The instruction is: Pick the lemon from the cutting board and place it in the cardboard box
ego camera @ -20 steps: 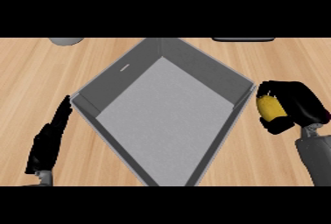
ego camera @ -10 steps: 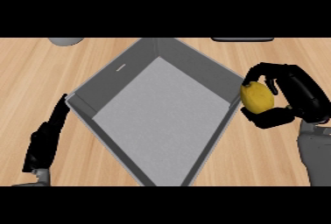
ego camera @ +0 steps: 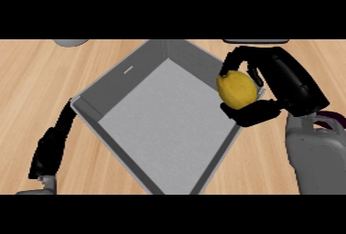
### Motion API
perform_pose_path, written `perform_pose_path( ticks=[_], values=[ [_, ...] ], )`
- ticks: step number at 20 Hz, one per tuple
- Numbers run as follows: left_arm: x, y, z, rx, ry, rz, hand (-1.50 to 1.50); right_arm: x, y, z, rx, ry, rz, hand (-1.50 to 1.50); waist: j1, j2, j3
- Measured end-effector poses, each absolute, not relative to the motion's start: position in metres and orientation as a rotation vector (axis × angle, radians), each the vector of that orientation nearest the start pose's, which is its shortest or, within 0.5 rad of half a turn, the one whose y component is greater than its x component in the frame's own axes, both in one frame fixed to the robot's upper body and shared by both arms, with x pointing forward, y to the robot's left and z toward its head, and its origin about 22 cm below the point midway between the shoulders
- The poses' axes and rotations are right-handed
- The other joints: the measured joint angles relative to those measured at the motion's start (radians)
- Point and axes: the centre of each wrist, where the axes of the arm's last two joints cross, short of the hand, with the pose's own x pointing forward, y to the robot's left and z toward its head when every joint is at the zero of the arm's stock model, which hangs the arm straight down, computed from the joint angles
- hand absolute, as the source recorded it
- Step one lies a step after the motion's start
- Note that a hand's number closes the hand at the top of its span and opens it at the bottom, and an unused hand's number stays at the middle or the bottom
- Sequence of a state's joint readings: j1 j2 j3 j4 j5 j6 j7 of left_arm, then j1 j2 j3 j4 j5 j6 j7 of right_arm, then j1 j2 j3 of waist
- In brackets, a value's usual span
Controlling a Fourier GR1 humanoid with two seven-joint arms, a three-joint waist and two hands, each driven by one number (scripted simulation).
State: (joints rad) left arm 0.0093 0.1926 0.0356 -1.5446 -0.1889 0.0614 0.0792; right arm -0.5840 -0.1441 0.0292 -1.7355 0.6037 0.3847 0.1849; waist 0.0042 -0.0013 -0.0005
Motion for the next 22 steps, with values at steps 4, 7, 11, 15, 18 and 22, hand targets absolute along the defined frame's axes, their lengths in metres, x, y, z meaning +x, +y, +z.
perform_pose_path(
  ticks=[4,7,11,15,18,22],
  values=[
    [0.244,0.28,0.006,0.379,-1.447,-0.206,0.0,0.33,-0.139,0.199,-0.471,-1.856,0.988,1.5,0.005,0.002,0.0],
    [0.242,0.282,0.008,0.376,-1.446,-0.206,0.0,0.342,-0.112,0.198,-0.471,-1.827,1.0,1.5,0.009,0.002,0.0],
    [0.245,0.281,0.009,0.367,-1.453,-0.21,0.0,0.361,-0.082,0.186,-0.462,-1.772,1.036,1.5,0.014,0.004,0.0],
    [0.246,0.279,0.009,0.362,-1.456,-0.215,0.0,0.374,-0.056,0.169,-0.466,-1.717,1.066,1.5,0.019,0.005,0.0],
    [0.251,0.274,0.011,0.357,-1.455,-0.218,0.0,0.387,-0.044,0.151,-0.486,-1.661,1.086,1.5,0.026,0.007,0.0],
    [0.253,0.277,0.013,0.36,-1.46,-0.224,0.0,0.394,-0.033,0.13,-0.477,-1.585,1.051,-1.5,0.037,0.009,0.0]
  ],
)
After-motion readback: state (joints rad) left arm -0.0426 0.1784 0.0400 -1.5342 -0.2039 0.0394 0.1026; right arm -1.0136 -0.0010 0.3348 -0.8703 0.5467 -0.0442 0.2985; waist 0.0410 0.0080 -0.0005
